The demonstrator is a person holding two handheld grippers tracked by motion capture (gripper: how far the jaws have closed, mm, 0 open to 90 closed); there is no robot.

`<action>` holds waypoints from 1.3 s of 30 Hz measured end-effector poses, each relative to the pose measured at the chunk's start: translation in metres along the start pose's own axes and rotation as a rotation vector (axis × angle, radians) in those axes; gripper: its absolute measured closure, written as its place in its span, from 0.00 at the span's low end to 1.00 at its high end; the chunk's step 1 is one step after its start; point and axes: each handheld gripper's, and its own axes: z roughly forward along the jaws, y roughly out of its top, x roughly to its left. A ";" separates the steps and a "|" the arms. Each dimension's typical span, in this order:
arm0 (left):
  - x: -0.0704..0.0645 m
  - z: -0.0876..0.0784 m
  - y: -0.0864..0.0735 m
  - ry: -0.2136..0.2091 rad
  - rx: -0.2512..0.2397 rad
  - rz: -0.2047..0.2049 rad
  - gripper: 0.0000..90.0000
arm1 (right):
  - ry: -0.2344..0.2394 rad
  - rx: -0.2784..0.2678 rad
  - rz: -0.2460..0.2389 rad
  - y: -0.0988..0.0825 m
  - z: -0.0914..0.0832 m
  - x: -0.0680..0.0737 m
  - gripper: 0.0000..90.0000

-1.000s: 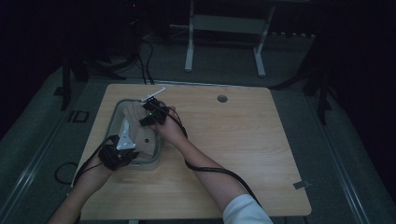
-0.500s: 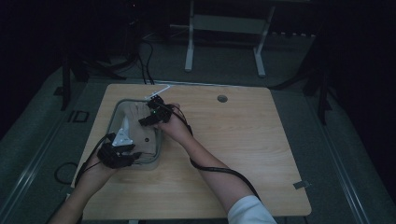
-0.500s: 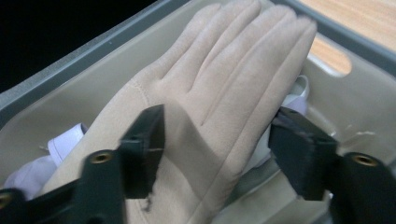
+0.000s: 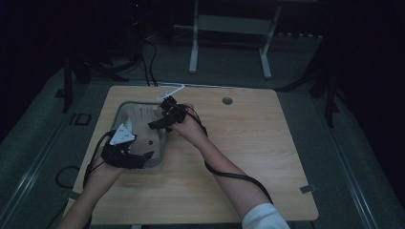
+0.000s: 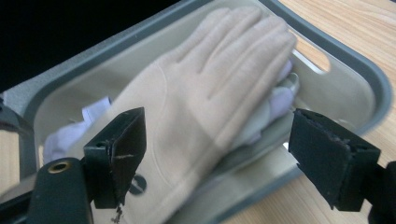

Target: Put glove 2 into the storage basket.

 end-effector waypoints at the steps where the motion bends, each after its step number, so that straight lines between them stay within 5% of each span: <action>1: 0.000 0.000 0.000 0.000 0.000 0.000 0.17 | 0.000 0.000 0.000 0.000 0.000 0.000 0.21; 4: -0.008 0.010 0.006 -0.045 -0.027 -0.018 0.17 | -0.017 -0.018 -0.013 -0.008 -0.014 -0.003 0.21; 11: -0.019 0.021 0.012 -0.080 -0.047 -0.014 0.17 | -0.028 -0.035 -0.011 -0.021 -0.033 -0.010 0.21; 39: -0.080 0.079 0.019 -0.267 -0.046 0.080 0.17 | -0.090 -0.064 0.031 -0.120 -0.099 -0.047 0.21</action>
